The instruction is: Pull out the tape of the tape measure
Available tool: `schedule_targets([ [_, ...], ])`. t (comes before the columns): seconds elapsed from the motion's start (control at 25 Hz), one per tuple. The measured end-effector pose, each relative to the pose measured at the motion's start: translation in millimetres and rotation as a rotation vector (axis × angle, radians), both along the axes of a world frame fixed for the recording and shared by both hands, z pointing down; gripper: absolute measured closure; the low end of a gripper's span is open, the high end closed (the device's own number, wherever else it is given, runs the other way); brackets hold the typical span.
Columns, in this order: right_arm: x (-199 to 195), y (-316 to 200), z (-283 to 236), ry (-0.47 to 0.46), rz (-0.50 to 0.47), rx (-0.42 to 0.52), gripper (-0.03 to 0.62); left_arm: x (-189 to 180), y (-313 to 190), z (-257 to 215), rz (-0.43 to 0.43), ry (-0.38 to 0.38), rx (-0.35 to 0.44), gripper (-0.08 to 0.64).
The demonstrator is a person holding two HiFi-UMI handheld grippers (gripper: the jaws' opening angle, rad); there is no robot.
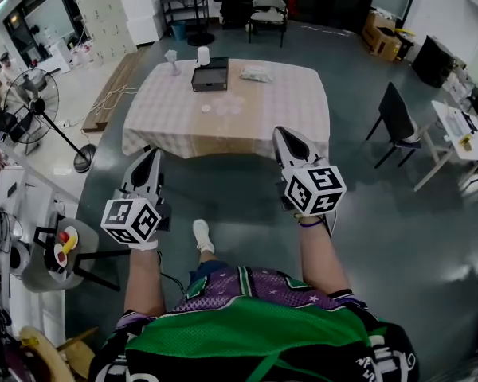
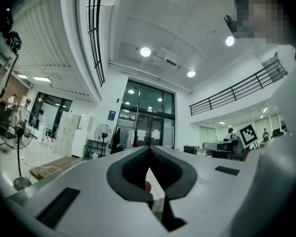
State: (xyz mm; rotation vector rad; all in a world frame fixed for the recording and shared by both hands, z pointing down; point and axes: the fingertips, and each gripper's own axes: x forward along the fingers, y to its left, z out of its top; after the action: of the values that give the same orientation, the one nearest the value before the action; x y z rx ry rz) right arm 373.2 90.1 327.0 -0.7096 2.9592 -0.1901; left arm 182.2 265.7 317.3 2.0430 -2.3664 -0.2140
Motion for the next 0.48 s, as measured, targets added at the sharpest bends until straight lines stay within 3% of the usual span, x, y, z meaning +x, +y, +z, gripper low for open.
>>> schedule_targets([
  [0.48,-20.1,2.9,8.9,-0.001,-0.066,-0.007,0.586,-14.9,-4.9,8.7,0.004,0.010,-0.008,0.538],
])
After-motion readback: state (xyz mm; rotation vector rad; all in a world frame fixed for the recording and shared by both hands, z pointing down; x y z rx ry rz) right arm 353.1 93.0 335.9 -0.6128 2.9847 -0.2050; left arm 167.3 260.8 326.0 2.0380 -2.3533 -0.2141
